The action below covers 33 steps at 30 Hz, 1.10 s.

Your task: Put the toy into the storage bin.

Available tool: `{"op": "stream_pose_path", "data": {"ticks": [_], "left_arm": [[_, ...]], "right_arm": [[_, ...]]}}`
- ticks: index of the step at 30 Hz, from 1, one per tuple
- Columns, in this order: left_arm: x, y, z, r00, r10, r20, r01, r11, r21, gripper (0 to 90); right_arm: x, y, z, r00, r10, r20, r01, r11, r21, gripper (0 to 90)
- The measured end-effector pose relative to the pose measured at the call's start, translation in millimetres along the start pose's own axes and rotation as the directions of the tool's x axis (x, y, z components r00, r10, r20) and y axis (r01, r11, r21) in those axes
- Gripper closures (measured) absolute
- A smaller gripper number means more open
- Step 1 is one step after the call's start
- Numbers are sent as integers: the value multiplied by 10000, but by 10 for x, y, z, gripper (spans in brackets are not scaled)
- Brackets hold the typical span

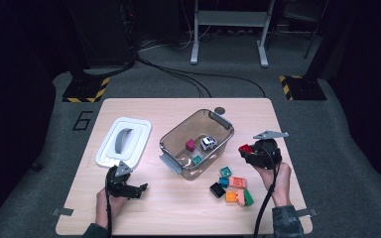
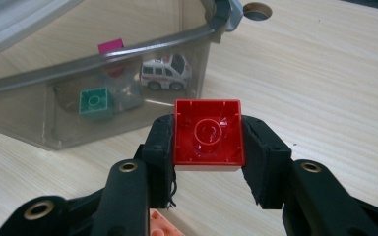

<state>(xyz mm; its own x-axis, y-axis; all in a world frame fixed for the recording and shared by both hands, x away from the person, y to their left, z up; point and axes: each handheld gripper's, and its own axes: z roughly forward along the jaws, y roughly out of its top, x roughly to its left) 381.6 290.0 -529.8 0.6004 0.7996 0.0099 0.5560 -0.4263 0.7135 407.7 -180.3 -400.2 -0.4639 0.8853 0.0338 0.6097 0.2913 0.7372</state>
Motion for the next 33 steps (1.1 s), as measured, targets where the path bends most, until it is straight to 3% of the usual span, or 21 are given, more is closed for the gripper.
{"op": "stream_pose_path", "data": {"ticks": [19,25,33], "left_arm": [[-1,0,0,10000,-19,7,19,10000,-6,17],[1,0,0,10000,4,10,-4,10000,-2,17],[0,0,0,10000,-7,7,7,10000,-12,17]], "right_arm": [[143,413,21,9994,-184,-282,170,9987,-475,588],[214,567,66,9977,-557,-391,536,9972,-526,588],[319,694,164,9957,-714,-588,688,9966,-449,588]]}}
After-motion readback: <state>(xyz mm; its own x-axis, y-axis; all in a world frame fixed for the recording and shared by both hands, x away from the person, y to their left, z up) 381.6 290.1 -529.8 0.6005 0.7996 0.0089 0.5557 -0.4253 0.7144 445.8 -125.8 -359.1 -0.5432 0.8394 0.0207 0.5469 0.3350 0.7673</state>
